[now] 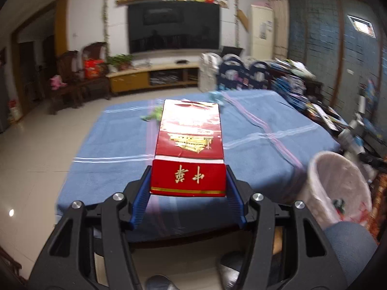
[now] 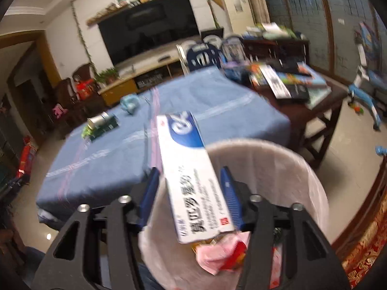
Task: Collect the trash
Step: 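Drop the white ointment box into the wastebasket with the right tool while the left tool drops the red box, then move both tools back over the table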
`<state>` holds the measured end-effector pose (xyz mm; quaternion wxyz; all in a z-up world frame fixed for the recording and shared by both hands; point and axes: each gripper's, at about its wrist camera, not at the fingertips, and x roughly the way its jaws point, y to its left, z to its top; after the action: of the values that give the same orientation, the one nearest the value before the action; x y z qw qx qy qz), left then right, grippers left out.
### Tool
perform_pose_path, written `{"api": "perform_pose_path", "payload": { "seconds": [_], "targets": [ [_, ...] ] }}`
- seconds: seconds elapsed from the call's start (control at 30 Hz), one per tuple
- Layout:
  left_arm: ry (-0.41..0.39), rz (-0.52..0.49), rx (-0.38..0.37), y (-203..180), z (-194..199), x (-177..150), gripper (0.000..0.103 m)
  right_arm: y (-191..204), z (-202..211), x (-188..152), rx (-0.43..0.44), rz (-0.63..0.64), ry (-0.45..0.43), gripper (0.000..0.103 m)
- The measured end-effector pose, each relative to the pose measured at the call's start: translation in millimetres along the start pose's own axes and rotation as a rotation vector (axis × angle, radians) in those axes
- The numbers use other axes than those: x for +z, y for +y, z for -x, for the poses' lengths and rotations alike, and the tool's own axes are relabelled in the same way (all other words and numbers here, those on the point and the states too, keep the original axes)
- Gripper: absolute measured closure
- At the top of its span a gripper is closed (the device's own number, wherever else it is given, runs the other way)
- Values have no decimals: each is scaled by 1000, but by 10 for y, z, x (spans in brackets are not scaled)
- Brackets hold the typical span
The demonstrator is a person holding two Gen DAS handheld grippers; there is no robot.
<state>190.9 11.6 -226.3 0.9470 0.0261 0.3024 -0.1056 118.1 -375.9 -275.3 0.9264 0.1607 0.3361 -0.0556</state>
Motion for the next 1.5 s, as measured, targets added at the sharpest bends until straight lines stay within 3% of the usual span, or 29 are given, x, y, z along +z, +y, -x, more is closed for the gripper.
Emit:
{"api": "perform_pose_path", "payload": {
  "seconds": [0.1, 0.17, 0.33, 0.37, 0.4, 0.47, 0.6, 0.8, 0.93, 1.07, 1.23, 1.5],
  "targets": [
    [68, -37, -155, -513, -91, 33, 45, -284, 46, -110, -42, -80, 28, 38],
    [108, -75, -287, -986, -130, 84, 45, -451, 244, -116, -52, -154, -31, 29],
    [184, -158, -502, -2093, -261, 233, 43, -618, 642, 47, -52, -226, -140, 27],
    [205, -176, -534, -2298, -314, 259, 36, -596, 730, 94, -47, -226, -165, 27],
    [229, -197, -539, -2449, -376, 263, 16, -580, 780, 134, -43, -223, -179, 27],
    [244, -237, -477, -2616, -486, 208, 6, -507, 864, 211, -25, -209, -195, 26],
    [212, -214, -387, -2346, -476, 160, 6, -292, 882, 221, 12, -153, -194, 26],
    [60, -92, -143, -1119, -111, 78, 3, 472, 507, 19, 117, -54, -113, 25],
    [15, 47, -11, -349, 15, -55, 3, 1118, 372, 14, 189, 36, -100, 25],
    [19, 149, 83, 73, -34, -165, 3, 1562, 283, 48, 264, 69, -143, 21],
    [16, 212, 116, 266, -40, -195, 3, 1871, 116, -51, 230, 166, -115, 21],
    [29, 167, 83, 135, -64, -210, 3, 1631, -8, -7, 244, 64, -63, 21]
  ]
}}
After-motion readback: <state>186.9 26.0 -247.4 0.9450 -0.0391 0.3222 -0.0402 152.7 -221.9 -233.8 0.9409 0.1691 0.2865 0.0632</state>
